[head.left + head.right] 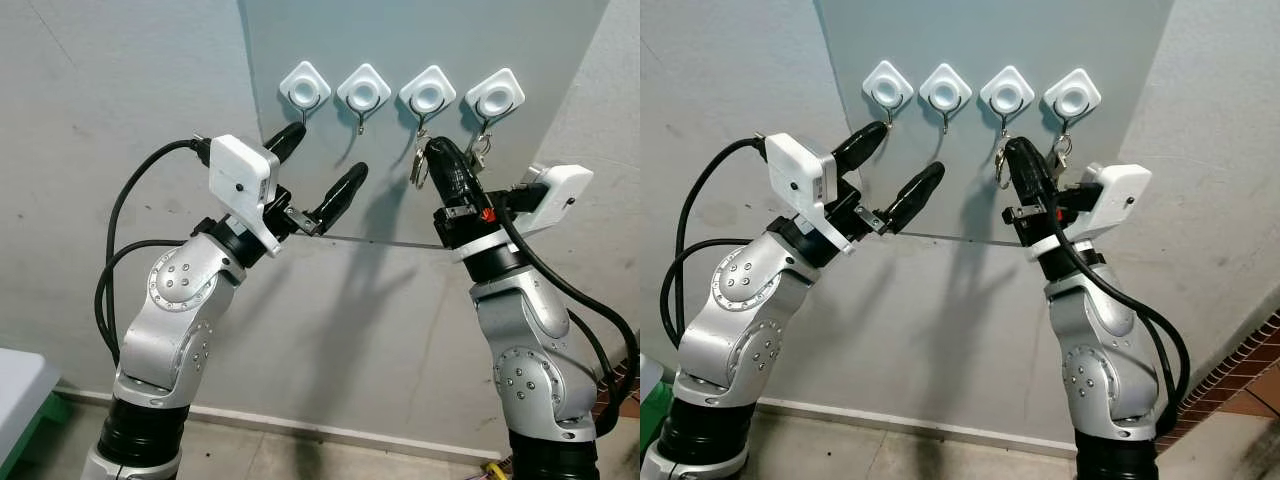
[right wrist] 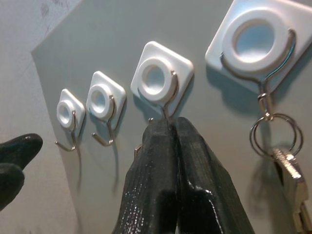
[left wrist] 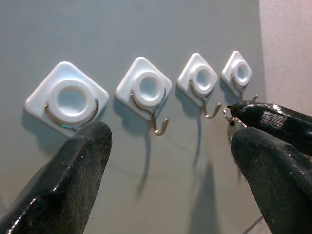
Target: Hang keys on a hook
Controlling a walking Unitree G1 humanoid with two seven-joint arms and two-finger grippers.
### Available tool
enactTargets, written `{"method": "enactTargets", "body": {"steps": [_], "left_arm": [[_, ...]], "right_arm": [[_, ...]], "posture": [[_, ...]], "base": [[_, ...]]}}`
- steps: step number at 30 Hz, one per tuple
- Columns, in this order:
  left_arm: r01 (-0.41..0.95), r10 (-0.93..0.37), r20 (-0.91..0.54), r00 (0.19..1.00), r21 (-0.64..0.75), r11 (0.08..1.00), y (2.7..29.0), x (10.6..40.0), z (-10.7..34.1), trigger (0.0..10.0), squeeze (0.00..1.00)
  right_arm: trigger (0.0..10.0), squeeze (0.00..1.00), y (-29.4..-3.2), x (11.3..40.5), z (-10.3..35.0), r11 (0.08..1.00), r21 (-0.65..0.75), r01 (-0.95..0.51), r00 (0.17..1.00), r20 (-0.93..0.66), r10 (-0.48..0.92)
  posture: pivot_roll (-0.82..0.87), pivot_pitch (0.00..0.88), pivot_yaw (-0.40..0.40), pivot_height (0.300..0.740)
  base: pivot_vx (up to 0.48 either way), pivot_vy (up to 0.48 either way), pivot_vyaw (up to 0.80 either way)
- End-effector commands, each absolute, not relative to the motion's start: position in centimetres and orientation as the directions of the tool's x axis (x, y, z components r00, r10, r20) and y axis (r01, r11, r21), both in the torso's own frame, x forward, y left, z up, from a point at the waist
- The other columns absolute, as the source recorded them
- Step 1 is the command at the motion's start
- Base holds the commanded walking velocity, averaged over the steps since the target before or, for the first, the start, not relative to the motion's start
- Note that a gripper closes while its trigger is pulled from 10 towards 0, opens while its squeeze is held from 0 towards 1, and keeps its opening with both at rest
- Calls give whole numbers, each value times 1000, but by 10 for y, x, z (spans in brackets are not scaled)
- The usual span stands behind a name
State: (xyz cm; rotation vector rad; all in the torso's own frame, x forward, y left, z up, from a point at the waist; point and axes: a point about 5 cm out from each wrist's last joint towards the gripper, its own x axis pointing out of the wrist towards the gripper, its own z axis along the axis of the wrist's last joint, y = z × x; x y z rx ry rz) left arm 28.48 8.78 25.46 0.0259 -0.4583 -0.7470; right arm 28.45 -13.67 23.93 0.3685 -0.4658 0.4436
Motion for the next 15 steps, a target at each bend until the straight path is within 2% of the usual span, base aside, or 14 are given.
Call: {"method": "enactTargets", "body": {"steps": [1, 15], "left_arm": [[654, -671, 390, 631, 198, 730, 86, 282, 257, 10000, 0], [661, -679, 392, 621, 203, 722, 84, 282, 259, 10000, 0]], "right_arm": [[10000, 0, -136, 283, 250, 832, 227, -506, 775, 543, 323], [10000, 0, -134, 283, 253, 823, 237, -516, 768, 554, 322]], "posture": [[-57, 0, 30, 740], [-53, 0, 34, 740]], "base": [[0, 0, 0], [0, 0, 0]]}}
